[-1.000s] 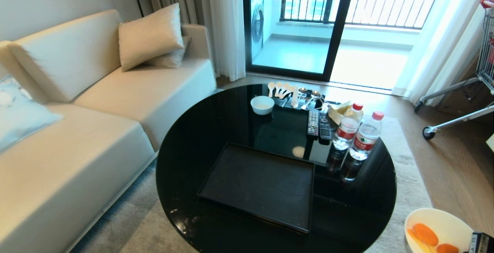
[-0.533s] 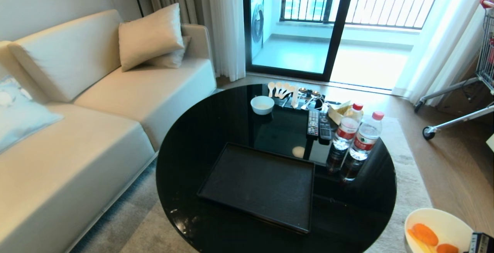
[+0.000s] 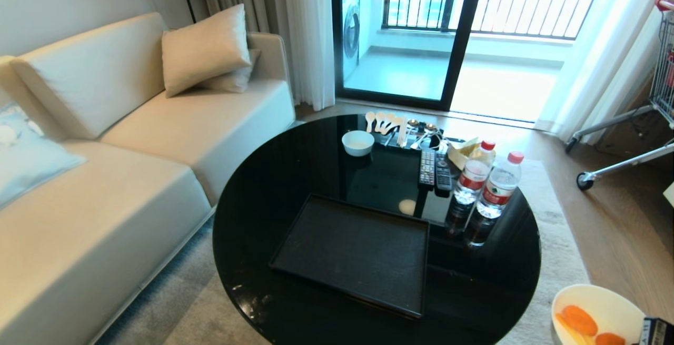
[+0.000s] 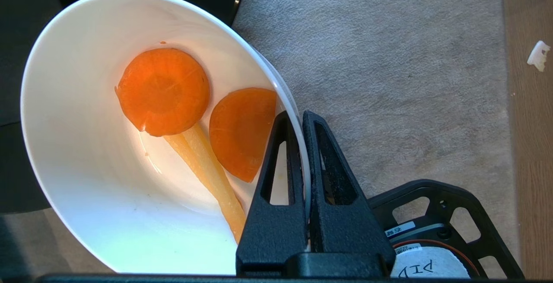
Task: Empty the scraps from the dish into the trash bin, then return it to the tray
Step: Move the bowl over the trash can
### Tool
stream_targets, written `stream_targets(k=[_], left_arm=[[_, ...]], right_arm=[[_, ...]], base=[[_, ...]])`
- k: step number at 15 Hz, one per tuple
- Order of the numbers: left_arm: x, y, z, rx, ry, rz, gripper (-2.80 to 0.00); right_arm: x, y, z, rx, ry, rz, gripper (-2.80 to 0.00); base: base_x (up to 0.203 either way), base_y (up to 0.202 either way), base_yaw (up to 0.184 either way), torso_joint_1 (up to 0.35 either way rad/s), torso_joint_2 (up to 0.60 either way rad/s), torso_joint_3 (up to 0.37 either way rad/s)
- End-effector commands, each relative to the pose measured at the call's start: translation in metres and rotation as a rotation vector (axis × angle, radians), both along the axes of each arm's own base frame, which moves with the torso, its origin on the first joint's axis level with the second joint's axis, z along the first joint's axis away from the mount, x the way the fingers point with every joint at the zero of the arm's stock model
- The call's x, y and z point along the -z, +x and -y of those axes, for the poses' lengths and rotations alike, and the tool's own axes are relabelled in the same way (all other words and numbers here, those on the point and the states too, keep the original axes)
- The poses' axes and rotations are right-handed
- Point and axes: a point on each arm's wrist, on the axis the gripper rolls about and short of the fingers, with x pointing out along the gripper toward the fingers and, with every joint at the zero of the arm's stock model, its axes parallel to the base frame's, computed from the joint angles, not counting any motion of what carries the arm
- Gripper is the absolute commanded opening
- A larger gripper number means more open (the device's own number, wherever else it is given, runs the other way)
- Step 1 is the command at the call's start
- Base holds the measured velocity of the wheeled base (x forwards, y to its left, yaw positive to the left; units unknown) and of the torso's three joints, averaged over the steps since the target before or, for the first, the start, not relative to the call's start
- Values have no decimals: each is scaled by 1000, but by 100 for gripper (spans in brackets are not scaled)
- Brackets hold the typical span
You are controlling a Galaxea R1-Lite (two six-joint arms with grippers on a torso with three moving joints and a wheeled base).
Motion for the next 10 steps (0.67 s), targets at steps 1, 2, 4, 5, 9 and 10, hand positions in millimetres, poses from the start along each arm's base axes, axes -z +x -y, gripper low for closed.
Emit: stream_targets(k=[1, 2, 4, 5, 9, 10], left_arm=[[0, 0, 0, 0, -2, 1, -280], [0, 0, 0, 0, -1, 1, -280], [0, 0, 0, 0, -1, 1, -280], [0, 0, 0, 0, 0, 1, -280], [0, 0, 0, 0, 0, 1, -280], [0, 0, 0, 0, 0, 1, -280]], right_arm=[[1, 0, 0, 4, -1, -8, -280], [1, 1, 0, 3, -1, -8, -280], [1, 1, 0, 4, -1, -8, -280], [1, 0, 0, 5, 0, -9, -280], [1, 0, 0, 3, 0, -9, -280], [1, 0, 0, 4, 0, -7, -280]], base=[[0, 0, 0, 0, 0, 0], [-147, 0, -1, 3, 6, 2], [-186, 0, -1, -2, 2, 3], [-186, 0, 3, 1, 2, 10], [-188, 0, 0, 5, 1, 2], [-189, 0, 1, 3, 2, 4]])
